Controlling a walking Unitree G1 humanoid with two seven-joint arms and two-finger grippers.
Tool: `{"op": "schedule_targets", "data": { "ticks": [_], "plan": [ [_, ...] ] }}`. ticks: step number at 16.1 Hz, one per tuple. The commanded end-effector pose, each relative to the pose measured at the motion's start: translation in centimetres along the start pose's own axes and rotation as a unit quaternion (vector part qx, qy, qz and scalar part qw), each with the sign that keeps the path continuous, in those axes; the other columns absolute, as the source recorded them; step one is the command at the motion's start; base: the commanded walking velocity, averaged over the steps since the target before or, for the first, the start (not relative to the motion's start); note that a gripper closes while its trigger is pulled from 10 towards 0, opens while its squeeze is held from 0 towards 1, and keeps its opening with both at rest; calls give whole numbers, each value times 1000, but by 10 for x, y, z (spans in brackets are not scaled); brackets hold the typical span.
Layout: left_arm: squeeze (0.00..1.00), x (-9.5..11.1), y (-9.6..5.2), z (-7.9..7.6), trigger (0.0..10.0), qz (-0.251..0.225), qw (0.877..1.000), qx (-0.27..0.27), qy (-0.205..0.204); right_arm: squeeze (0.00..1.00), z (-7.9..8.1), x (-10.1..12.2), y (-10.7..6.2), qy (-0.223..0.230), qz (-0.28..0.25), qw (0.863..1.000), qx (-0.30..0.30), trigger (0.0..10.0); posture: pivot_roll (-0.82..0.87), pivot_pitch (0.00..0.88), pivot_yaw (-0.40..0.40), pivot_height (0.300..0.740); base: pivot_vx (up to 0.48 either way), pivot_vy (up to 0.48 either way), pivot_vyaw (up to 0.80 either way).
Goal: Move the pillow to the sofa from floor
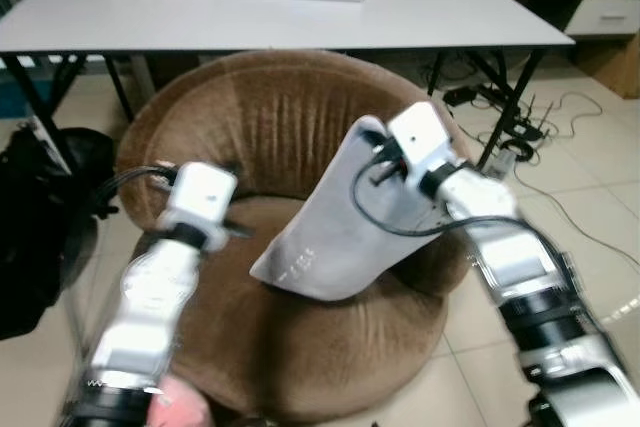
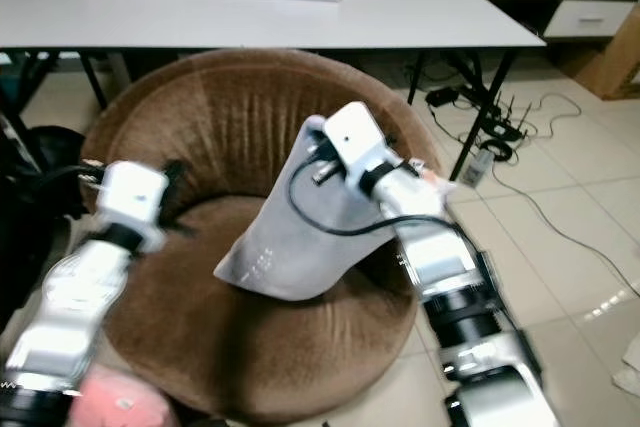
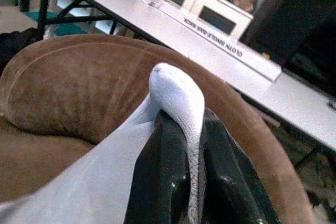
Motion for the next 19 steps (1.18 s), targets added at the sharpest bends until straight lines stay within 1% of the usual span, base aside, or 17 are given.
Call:
{"op": "schedule_targets", "data": {
  "ticks": [1, 2, 3, 4, 5, 6, 8, 9, 11, 12, 13, 14, 15, 16, 17, 18, 19],
  "plan": [
    [0, 3, 0, 15, 10000, -11, 1000, 7, 0, 0, 1, 36, 3, -21, -58, 998, 26, 10000, 103, 0, -31, 740, 0, 0, 0],
    [0, 4, -5, 21, 10000, -21, 1000, -15, -17, 0, 4, 42, 2, -25, -65, 996, 53, 10000, 103, 0, -31, 740, 0, 0, 0],
    [0, 5, -12, 20, 10000, -32, 998, -46, -27, 0, 8, 48, 2, -30, -71, 994, 83, 10000, 102, 0, -29, 740, 0, 0, 0],
    [0, 5, -15, 19, 10000, -35, 997, -57, -29, 0, 9, 51, 1, -33, -73, 992, 95, 10000, 102, 0, -29, 740, 0, 0, 0],
    [0, 3, -20, 16, 10000, -34, 996, -77, -18, 0, 12, 56, 0, -47, -72, 989, 124, 10000, 107, 0, -28, 740, 0, 0, 0],
    [0, 2, -25, 11, 10000, -36, 994, -97, -24, 0, 13, 59, -2, -69, -64, 984, 152, 10000, 113, 0, -31, 740, 0, 0, 0],
    [0, 12, -37, -3, 10000, -51, 983, -161, -64, 0, 12, 66, -7, -100, -49, 974, 199, 10000, 118, 0, -35, 740, 0, 0, 0],
    [0, 10, -42, -10, 10000, -45, 977, -196, -67, 0, 13, 66, -8, -112, -40, 969, 217, 10000, 118, 0, -35, 740, 0, 0, 0],
    [0, 8, -57, -21, 10000, -33, 965, -252, -73, 0, 28, 57, -13, -136, -11, 950, 281, 10000, 125, 0, -39, 740, 0, 0, 0],
    [0, 7, -59, -21, 10000, -30, 963, -257, -73, 0, 32, 54, -13, -138, -8, 946, 292, 10000, 129, 0, -43, 740, 0, 0, 0],
    [0, 5, -65, -20, 10000, -22, 961, -265, -70, 0, 43, 37, -8, -161, 16, 938, 308, 10000, 140, 0, -53, 740, 0, 0, 0],
    [0, 5, -67, -19, 10000, -20, 961, -266, -69, 0, 46, 32, -7, -170, 26, 935, 310, 10000, 140, 0, -53, 740, 0, 0, 0],
    [0, 5, -70, -17, 10000, -15, 962, -264, -69, 0, 49, 11, 0, -192, 59, 931, 304, 10000, 156, 0, -65, 740, 0, 0, 0],
    [0, 6, -74, -16, 10000, -11, 962, -265, -69, 0, 50, -5, 6, -202, 85, 930, 294, 10000, 163, 0, -72, 740, 0, 0, 0],
    [0, 7, -78, -16, 10000, -7, 961, -267, -70, 0, 49, -11, 10, -202, 95, 933, 281, 10000, 171, 0, -79, 740, 0, 0, 0],
    [0, 7, -83, -17, 10000, -3, 961, -269, -70, 0, 50, -14, 20, -188, 97, 943, 256, 10000, 176, 0, -84, 740, 0, 0, 0],
    [0, 8, -85, -17, 10000, -1, 960, -270, -70, 0, 51, -15, 23, -182, 96, 947, 247, 10000, 178, 0, -86, 740, 0, 0, 0]
  ]
}}
Point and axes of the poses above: a point about 5 cm out from each wrist's last joint towards the gripper, its own y axis pointing out of the wrist towards the gripper, its own x axis along the axis of the wrist's last joint, z = x × y, the point moved 5 cm from there along y, pointing out of the wrist towards the gripper, and after that the axes turned 14 degrees about y, right-handed, at the moved point
